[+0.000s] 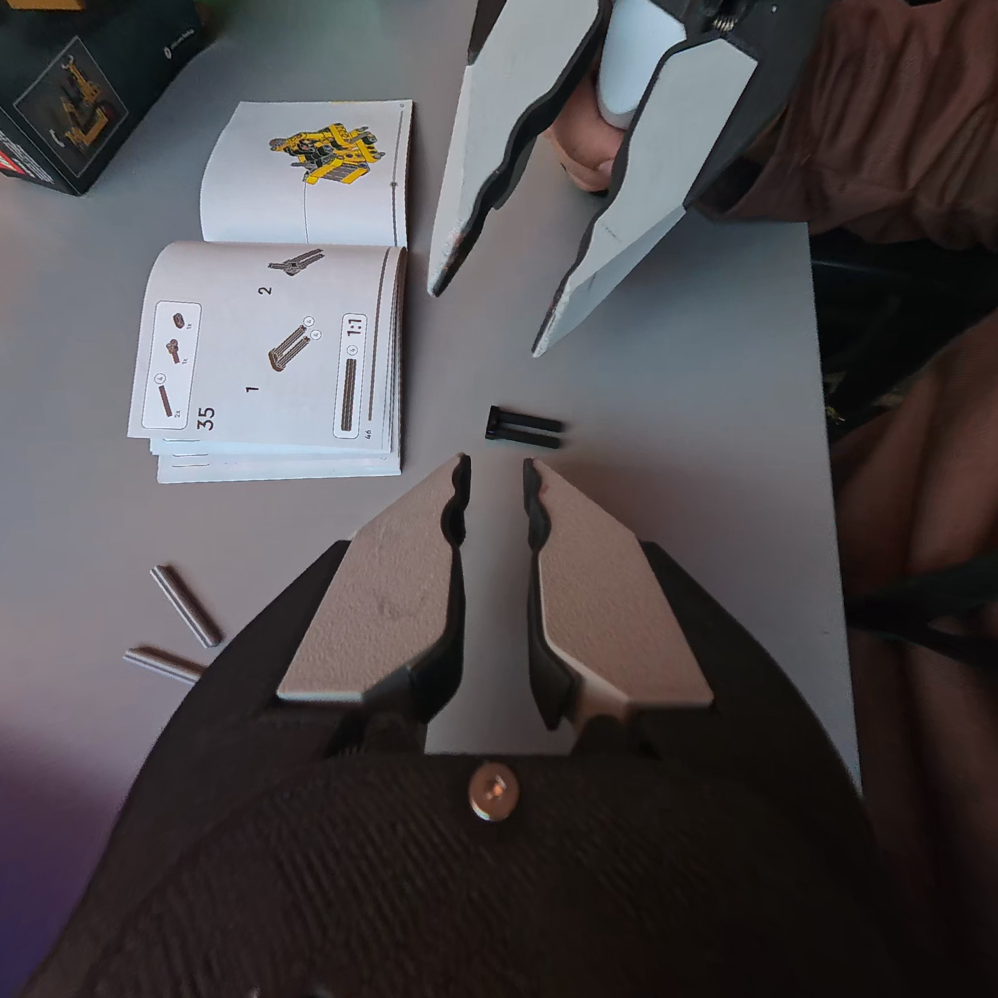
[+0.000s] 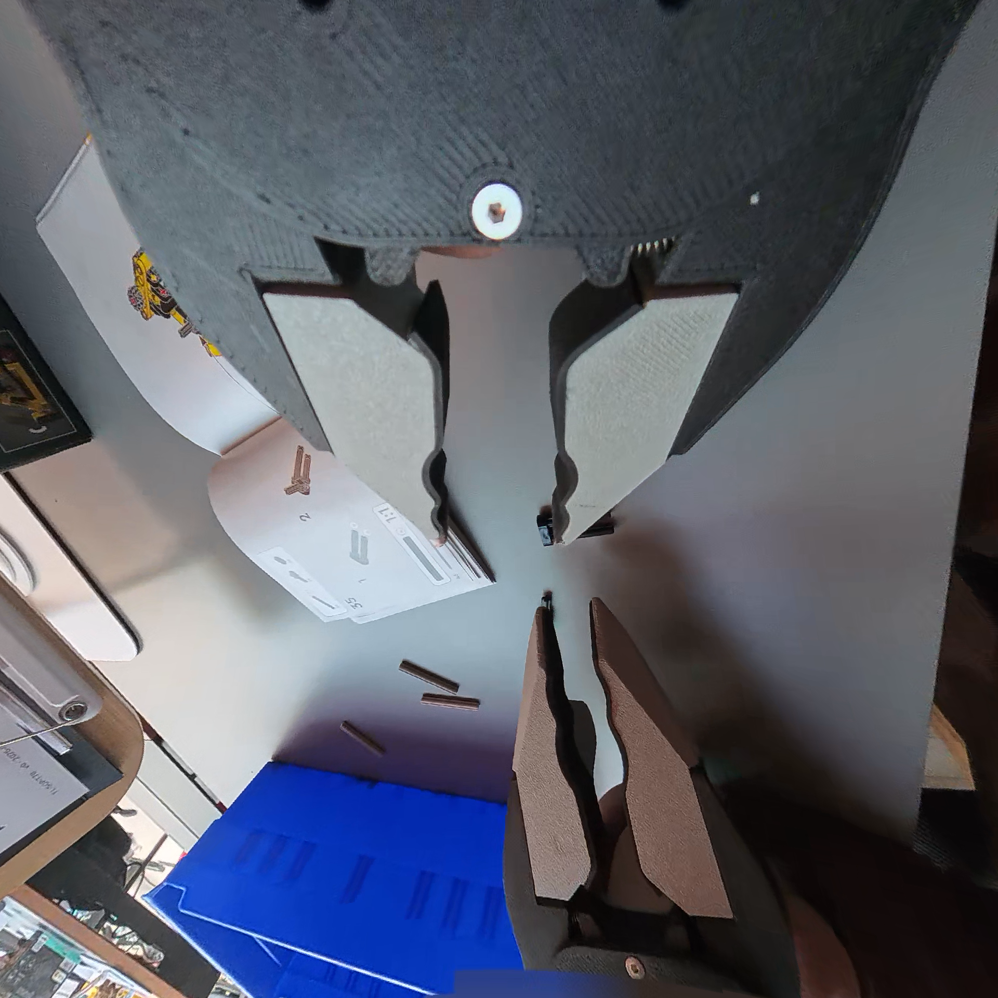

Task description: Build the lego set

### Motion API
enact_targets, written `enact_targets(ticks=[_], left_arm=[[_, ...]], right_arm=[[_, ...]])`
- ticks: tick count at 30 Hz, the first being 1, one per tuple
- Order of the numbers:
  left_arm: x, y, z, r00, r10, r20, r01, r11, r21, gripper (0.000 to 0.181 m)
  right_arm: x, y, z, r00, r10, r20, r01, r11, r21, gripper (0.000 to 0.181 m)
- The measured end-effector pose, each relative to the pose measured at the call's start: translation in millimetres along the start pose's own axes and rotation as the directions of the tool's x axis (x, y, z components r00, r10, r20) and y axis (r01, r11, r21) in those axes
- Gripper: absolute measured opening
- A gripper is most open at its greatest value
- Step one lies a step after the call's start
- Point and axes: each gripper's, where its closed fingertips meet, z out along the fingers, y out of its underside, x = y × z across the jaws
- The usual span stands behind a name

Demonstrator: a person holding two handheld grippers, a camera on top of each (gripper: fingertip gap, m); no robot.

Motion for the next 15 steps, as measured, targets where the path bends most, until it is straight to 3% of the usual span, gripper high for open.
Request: enact_targets(ticks=[12,15], left_arm=[[-10,-1,-3,0.998,-0.059,0.012,0.059,0.998,0.020,0.013],[-26,-6,-16,0.994,-0.032,0.104,0.028,0.999,0.040,0.011]], right_arm=[[5,5,0,0.997,-0.063,-0.051,0.062,0.998,-0.028,0.033],[8,5,-1,0.996,-0.060,-0.066,0.059,0.998,-0.023,0.033]])
